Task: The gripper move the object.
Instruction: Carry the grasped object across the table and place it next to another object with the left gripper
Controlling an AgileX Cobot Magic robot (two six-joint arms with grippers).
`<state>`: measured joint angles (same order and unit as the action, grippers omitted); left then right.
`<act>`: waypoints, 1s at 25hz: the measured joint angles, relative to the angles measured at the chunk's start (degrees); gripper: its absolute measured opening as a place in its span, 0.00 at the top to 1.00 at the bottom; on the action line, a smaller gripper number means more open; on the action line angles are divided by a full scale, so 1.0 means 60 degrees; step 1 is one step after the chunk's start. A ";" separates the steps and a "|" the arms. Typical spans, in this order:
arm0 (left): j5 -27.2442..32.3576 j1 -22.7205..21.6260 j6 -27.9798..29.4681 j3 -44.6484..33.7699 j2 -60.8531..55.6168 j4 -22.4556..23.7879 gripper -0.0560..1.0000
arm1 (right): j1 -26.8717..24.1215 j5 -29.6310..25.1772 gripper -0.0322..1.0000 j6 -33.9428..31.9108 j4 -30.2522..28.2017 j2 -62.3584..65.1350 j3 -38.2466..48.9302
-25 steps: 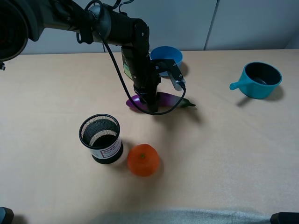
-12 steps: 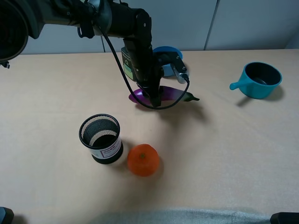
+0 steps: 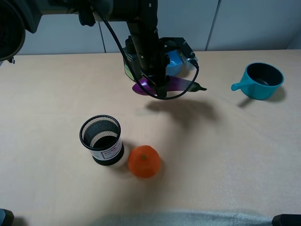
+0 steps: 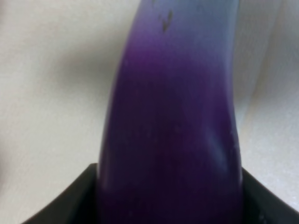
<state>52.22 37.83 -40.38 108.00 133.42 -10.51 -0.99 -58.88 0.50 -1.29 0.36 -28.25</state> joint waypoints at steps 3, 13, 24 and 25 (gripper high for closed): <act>0.0110 0.0158 0.0501 0.0034 -0.0157 0.0230 0.45 | 0.0000 0.0000 0.30 0.0000 0.0000 0.0000 0.0000; 0.0353 0.0827 0.1590 0.0649 -0.0328 0.0597 0.45 | 0.0000 0.0000 0.30 0.0000 0.0000 0.0000 0.0000; 0.0134 0.1984 0.2664 0.1603 -0.0328 0.0983 0.45 | 0.0000 0.0000 0.30 0.0000 0.0000 0.0000 0.0000; 0.0006 0.2071 0.2718 0.1623 -0.0328 0.0989 0.45 | 0.0000 0.0000 0.30 0.0000 0.0000 0.0000 0.0000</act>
<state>52.25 50.26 -24.08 117.74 131.45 -4.57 -0.99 -58.88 0.50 -1.29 0.36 -28.25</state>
